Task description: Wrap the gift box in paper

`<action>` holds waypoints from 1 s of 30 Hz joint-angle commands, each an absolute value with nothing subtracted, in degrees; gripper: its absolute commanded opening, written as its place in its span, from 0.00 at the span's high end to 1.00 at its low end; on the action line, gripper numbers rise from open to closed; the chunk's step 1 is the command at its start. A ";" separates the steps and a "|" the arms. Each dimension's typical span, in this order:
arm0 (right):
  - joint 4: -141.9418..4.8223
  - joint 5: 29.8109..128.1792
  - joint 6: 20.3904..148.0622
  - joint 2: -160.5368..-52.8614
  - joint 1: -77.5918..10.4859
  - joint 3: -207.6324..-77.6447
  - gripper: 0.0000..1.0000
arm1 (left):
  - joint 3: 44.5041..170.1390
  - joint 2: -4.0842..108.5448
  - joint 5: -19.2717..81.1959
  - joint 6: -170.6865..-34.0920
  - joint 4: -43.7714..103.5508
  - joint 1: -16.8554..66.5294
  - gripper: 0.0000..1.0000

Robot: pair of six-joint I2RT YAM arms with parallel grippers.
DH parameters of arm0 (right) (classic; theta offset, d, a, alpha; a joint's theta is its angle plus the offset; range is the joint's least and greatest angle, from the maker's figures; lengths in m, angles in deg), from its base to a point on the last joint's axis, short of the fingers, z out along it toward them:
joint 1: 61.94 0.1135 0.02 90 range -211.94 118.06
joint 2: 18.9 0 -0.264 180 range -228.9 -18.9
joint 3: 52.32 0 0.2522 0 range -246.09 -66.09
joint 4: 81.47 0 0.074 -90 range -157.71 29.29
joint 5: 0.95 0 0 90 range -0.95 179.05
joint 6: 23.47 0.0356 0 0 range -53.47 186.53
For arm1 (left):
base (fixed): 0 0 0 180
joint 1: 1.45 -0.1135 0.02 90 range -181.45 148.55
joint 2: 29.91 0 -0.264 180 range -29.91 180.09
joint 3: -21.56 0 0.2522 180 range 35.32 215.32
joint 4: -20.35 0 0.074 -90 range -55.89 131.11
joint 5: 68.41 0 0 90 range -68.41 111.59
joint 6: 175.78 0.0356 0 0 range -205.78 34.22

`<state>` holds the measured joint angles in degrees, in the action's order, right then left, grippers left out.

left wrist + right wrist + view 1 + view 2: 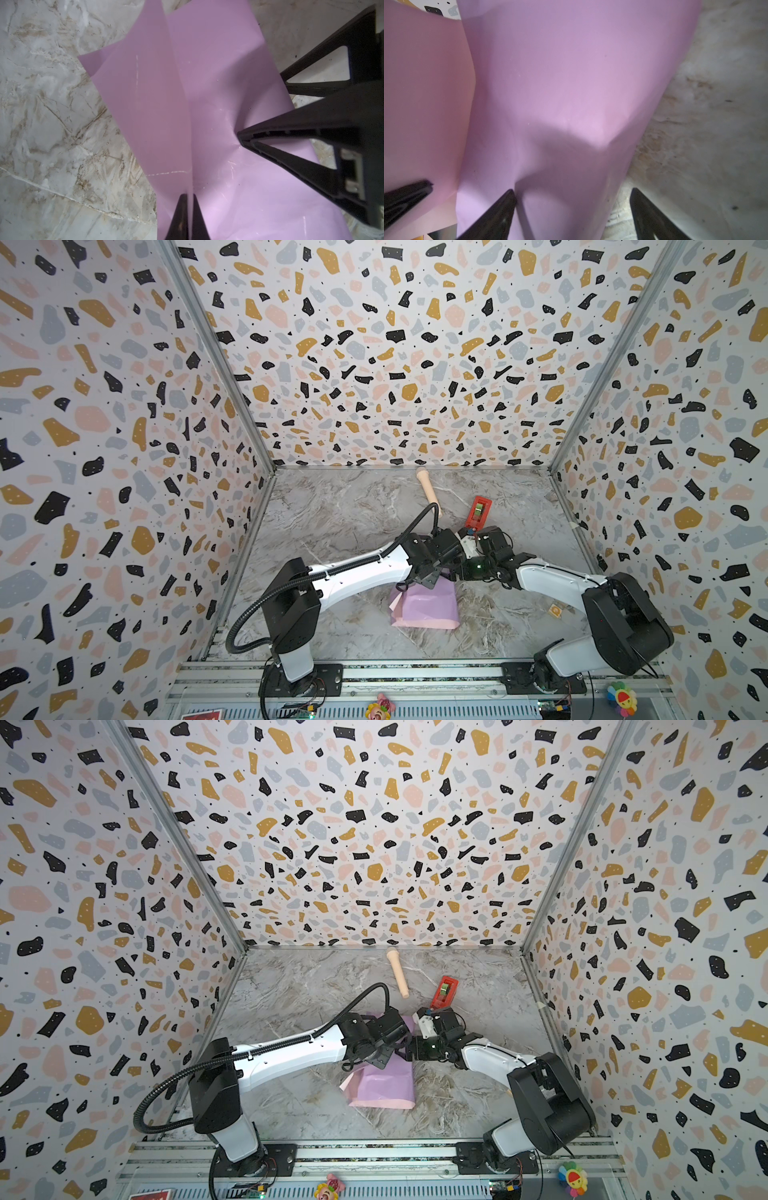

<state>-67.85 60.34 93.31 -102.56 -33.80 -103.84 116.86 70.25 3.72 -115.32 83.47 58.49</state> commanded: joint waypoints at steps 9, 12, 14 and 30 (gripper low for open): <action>-60.22 64.60 92.41 -105.56 -31.95 -101.77 0.14 | 117.95 71.42 4.80 -115.64 81.33 58.84 1.00; -60.41 64.62 92.65 -105.39 -31.90 -101.68 0.14 | 118.11 71.54 3.89 -115.87 81.31 58.84 1.00; -60.50 64.65 92.82 -105.52 -31.81 -101.59 0.14 | 118.03 71.36 3.53 -116.19 80.69 58.84 1.00; -61.29 65.05 93.93 -105.11 -31.49 -100.50 0.14 | 116.32 70.46 5.05 -118.20 76.46 58.75 1.00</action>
<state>-69.08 60.58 94.80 -102.62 -33.40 -103.34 116.81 71.19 3.74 -117.40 78.14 58.62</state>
